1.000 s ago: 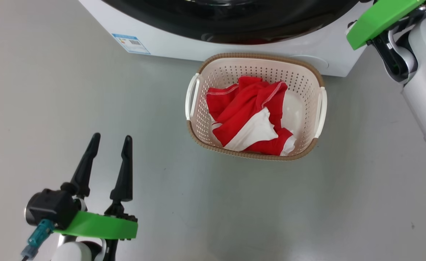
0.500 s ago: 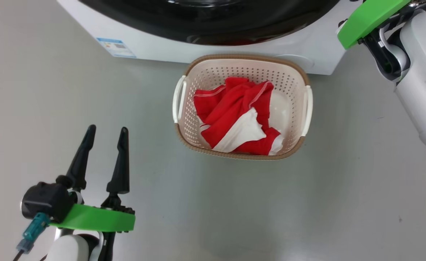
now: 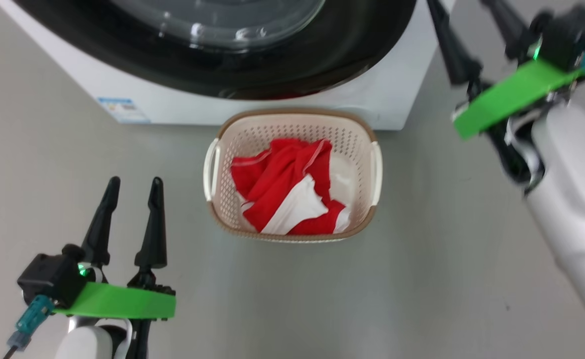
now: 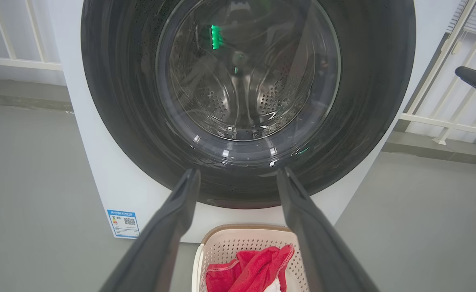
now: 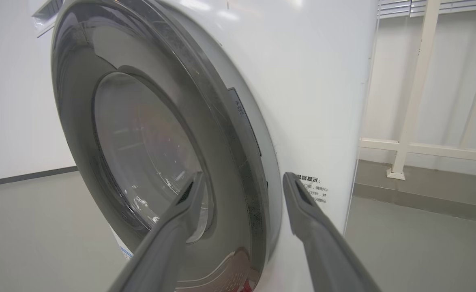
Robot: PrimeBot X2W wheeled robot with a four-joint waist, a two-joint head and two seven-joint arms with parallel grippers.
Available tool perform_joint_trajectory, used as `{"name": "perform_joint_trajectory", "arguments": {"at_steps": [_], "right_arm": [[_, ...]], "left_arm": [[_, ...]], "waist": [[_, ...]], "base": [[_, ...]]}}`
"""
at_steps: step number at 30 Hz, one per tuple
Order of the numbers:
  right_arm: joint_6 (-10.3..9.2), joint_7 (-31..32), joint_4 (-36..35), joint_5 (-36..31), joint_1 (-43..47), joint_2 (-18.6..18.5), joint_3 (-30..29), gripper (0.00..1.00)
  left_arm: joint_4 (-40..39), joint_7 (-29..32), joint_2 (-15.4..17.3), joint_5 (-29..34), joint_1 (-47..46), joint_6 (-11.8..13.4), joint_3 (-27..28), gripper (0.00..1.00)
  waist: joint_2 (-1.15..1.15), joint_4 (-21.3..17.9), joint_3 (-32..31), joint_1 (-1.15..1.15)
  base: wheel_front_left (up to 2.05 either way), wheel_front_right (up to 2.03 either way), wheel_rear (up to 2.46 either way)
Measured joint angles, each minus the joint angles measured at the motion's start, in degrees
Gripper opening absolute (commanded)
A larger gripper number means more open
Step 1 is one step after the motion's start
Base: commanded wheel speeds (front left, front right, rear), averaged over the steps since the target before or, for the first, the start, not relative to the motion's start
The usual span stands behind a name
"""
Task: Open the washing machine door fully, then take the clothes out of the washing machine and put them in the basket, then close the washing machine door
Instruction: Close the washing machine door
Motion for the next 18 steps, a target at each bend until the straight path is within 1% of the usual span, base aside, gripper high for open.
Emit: {"name": "perform_joint_trajectory", "arguments": {"at_steps": [2, 7, 12, 18], "right_arm": [[0.0, 0.0, -1.71, -1.78, 3.78, 0.48, -1.42, 1.0], [0.0, 0.0, -4.88, -5.14, 12.07, 1.66, -2.74, 1.0], [0.0, 0.01, -7.9, -6.27, 20.0, 2.5, -6.58, 1.0], [0.0, 0.01, -10.81, -6.89, 28.77, 3.15, -9.14, 1.0]], "left_arm": [[0.22, 0.0, 0.23, 0.1, 0.51, 0.0, 0.26, 1.0], [0.38, 0.0, 0.56, 0.16, 3.12, 0.0, 0.92, 1.0], [0.38, 0.0, 1.03, 0.34, 5.35, 0.0, 1.26, 1.0], [0.41, 0.0, 1.72, 0.7, 8.52, 0.0, 1.75, 1.0]], "waist": [[0.0, -0.87, -1.23, 0.0], [0.0, -3.12, -4.4, 0.0], [0.0, -5.43, -7.72, 0.0], [0.0, -7.92, -11.89, 0.0]], "base": [[0.0, 0.0, 0.0], [0.0, 0.0, 0.0], [0.0, 0.0, 0.0], [0.0, 0.0, 0.0]]}}
